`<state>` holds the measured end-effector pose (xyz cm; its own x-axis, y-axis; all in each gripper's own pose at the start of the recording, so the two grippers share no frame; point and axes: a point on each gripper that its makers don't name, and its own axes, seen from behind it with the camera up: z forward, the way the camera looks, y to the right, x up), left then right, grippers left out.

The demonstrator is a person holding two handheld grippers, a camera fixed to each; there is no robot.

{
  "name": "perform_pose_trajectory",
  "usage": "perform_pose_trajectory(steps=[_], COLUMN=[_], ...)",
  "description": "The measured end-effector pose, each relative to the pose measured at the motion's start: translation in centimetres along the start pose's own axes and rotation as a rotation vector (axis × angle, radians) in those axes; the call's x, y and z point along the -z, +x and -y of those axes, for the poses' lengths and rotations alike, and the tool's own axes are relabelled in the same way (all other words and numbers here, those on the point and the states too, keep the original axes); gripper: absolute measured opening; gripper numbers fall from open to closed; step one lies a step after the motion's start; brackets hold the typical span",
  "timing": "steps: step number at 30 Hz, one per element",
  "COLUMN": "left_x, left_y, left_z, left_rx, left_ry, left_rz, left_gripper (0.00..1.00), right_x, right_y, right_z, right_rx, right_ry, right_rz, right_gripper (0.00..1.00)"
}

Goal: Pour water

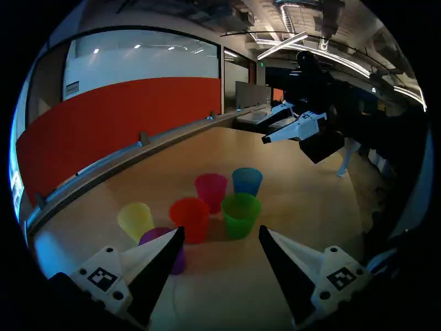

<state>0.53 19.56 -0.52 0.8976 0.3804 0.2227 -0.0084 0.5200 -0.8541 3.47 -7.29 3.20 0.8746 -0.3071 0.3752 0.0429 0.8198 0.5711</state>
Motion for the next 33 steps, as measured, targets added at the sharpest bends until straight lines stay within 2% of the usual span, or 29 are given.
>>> perform_pose_trajectory(steps=[17,23,33], left_x=[-3.8,-5.4,-7.9], left_y=[-2.6,-3.3,-3.6], left_z=[-1.7,-2.0,-2.4], left_rx=[-0.004,-0.003,-0.030], left_ry=[-0.079,-0.102,-0.125], left_rz=[0.067,0.089,0.111], left_gripper=[1.00,1.00,1.00], right_x=[-1.3,-1.5,-1.6], right_y=[-0.6,-0.6,-0.6], right_z=[-0.4,-0.7,-1.4], right_rx=[-0.011,-0.010,-0.013], right_ry=[0.000,-0.003,-0.015], right_rz=[0.014,0.015,0.015], right_gripper=[1.00,1.00,1.00])
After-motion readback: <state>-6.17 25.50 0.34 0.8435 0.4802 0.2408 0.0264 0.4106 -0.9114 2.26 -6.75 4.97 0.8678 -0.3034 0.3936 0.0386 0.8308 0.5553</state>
